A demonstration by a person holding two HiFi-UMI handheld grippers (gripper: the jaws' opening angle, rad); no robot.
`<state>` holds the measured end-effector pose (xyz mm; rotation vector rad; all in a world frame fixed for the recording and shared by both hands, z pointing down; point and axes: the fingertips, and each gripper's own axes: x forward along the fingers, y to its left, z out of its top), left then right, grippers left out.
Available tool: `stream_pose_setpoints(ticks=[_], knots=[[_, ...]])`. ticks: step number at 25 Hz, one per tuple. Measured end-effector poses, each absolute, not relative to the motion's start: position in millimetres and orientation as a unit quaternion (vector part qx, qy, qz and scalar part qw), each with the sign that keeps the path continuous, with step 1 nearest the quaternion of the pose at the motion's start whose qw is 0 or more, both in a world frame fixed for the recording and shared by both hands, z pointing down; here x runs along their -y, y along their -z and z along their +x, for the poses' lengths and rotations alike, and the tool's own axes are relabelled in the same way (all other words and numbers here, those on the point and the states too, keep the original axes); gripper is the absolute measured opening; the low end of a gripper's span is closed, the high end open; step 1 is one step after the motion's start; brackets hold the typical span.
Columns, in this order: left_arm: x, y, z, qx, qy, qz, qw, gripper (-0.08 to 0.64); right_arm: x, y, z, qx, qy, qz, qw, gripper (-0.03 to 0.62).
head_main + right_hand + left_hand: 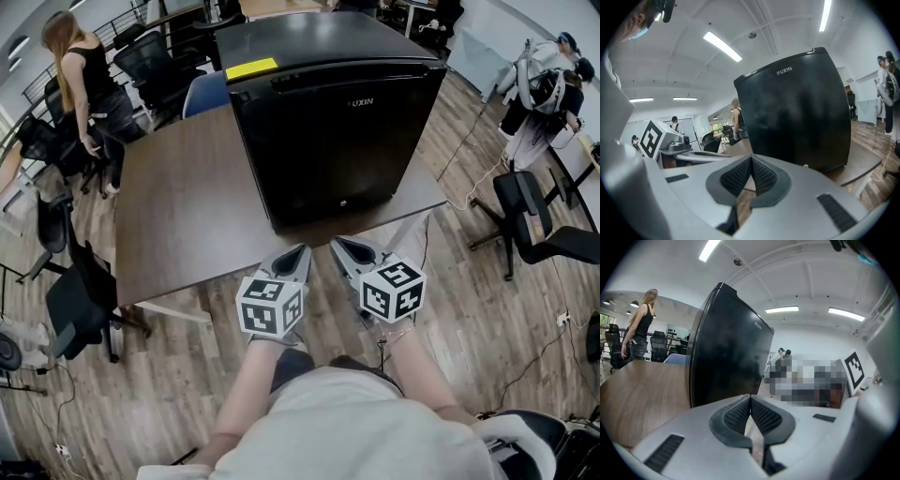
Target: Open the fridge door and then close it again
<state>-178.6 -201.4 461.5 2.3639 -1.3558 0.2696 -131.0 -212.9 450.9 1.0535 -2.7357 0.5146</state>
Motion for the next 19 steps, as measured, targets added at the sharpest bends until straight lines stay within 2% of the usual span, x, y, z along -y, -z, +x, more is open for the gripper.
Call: stream_pose_setpoints(ticks=[19], knots=[[197,-466,-192,0.487,-0.096,0.842,0.213,0.008,210,-450,-131,0.918,-0.165,0.35,0.088,-0.002]])
